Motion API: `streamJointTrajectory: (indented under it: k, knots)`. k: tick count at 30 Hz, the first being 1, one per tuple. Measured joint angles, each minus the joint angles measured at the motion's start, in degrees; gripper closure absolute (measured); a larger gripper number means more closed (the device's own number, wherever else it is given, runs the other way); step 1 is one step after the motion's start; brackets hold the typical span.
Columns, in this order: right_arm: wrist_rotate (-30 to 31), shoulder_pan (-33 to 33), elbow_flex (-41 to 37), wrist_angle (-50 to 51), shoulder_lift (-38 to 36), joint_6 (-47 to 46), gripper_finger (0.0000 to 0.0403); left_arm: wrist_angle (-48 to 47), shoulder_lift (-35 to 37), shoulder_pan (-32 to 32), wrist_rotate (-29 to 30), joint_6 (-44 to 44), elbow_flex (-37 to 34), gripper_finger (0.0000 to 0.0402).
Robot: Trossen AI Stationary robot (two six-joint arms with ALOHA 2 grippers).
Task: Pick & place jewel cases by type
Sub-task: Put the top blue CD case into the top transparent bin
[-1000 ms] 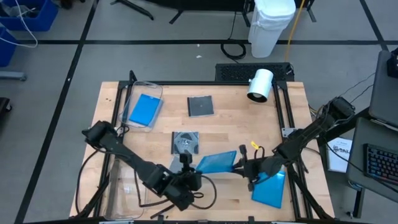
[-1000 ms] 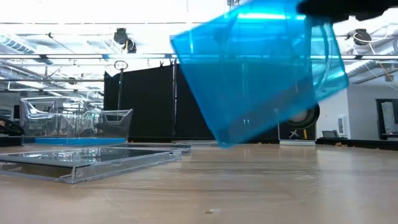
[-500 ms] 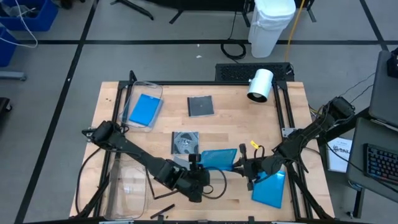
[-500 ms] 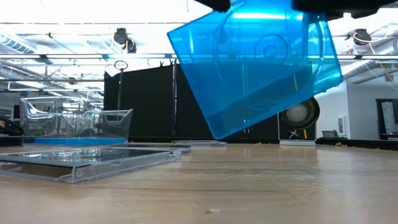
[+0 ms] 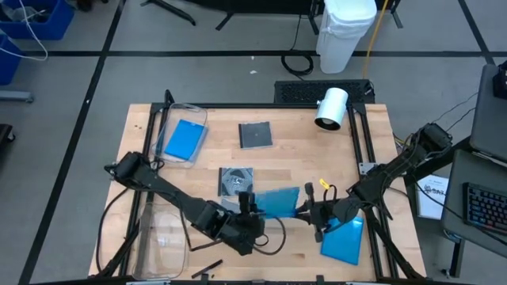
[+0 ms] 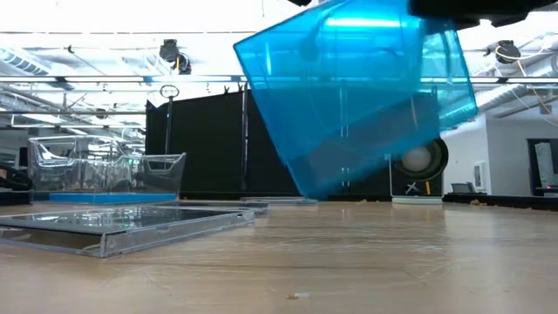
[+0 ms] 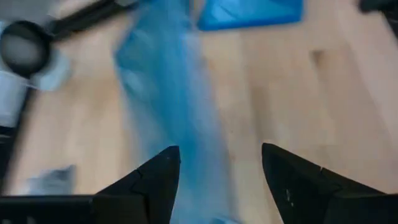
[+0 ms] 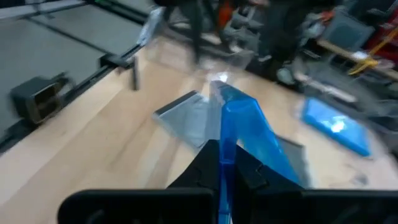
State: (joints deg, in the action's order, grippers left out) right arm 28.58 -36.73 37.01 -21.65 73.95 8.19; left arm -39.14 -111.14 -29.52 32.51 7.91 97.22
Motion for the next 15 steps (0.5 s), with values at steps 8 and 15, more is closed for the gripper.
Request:
streamJointTrajectory:
  k: [8, 15]
  knots:
    - [0.68, 0.00, 0.00, 0.09, 0.00, -1.05, 0.0403, -0.13, 0.24, 0.11, 2.12, 1.72, 0.01, 0.0194]
    - [1.10, 0.00, 0.00, -0.44, 0.00, -1.02, 0.0403, 0.45, -1.43, 2.72, -3.52, 6.20, 0.01, 0.0198]
